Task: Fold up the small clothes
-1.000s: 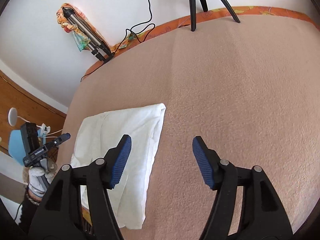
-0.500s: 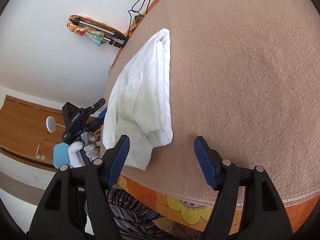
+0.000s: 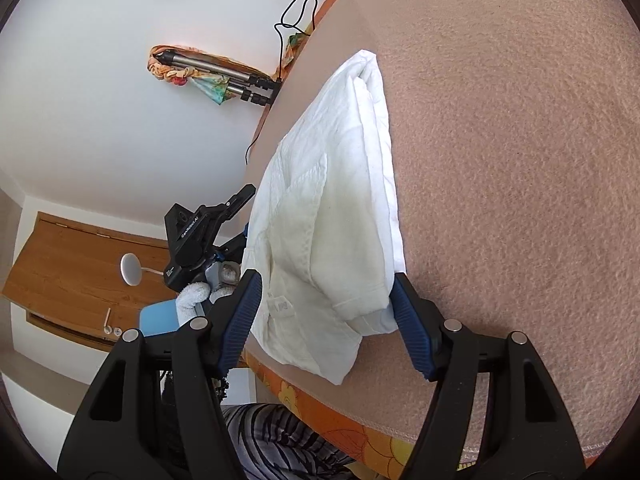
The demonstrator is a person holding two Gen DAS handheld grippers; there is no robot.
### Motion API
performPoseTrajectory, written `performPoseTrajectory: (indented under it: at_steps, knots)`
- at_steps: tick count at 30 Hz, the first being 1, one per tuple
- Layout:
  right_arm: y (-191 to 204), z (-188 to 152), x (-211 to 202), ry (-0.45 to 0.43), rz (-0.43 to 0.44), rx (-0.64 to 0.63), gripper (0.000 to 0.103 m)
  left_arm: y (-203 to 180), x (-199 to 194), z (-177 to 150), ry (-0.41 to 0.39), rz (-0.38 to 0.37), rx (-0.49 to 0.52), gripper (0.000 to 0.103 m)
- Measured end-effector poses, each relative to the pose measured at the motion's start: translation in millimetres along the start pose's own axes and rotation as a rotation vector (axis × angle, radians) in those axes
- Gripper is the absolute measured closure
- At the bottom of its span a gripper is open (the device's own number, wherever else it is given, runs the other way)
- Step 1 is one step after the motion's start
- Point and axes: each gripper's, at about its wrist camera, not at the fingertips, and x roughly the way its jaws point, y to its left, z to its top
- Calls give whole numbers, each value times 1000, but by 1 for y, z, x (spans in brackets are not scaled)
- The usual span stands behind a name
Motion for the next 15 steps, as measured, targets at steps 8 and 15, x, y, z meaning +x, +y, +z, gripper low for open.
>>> performPoseTrajectory:
  at_steps: [8,15]
  knots:
    - [-10,2,5,5,-18,54,67,-7,5,-3,-25,22,26,88]
    - [17,-1,2,-22,-135,-88,86,-39,-11,-3,-63,35,145,92]
